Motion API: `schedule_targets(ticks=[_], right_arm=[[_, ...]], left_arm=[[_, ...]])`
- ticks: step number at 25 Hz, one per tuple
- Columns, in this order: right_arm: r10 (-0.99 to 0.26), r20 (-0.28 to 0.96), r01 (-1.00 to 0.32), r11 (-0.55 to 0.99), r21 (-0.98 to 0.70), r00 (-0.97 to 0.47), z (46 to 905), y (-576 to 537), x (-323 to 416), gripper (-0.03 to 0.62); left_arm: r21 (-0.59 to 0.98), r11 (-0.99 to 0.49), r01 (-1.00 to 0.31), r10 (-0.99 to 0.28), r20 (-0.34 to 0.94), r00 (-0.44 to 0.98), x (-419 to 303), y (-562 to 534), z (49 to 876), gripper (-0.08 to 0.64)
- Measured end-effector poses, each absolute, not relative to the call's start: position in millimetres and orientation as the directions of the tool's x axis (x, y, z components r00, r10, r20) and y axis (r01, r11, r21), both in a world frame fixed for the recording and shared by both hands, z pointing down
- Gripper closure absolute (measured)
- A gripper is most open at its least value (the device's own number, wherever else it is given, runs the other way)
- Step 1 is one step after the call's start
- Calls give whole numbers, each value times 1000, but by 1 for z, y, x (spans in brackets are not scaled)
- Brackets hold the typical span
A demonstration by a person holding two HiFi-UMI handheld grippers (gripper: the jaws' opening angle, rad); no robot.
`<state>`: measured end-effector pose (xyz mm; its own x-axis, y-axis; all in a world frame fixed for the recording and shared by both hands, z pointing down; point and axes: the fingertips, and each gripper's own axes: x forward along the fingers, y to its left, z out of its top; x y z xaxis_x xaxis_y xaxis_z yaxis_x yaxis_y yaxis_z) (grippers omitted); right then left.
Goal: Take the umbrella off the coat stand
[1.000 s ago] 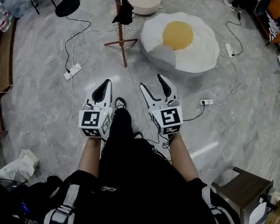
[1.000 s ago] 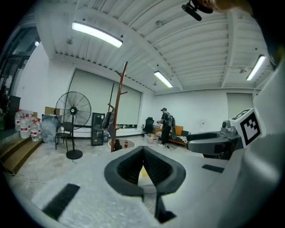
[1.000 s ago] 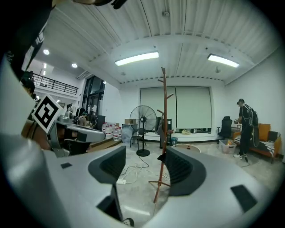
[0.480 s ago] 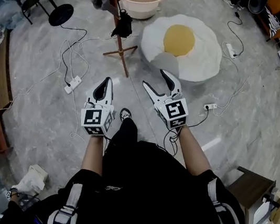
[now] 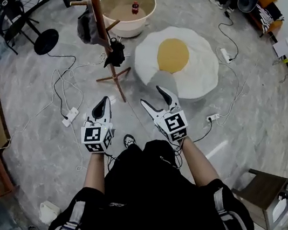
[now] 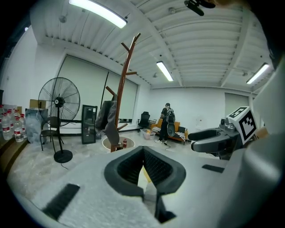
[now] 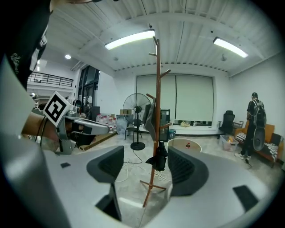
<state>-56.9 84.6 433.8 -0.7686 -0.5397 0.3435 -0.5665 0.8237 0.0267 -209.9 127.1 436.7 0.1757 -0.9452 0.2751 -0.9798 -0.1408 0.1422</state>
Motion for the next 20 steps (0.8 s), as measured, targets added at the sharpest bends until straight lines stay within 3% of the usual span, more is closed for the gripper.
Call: schedule_targets(ticks=[9,20], right_arm=[[-510,327,-547,837,-27,-796,443,16,-68,281],[-328,331,-372,925,-78,-885,487,-104,-84,290]], left_arm=[[116,-142,-983,-929,328,173,-215,61,441,560],[98,-15,-995,-899,434,56,-209,-45,472,560]])
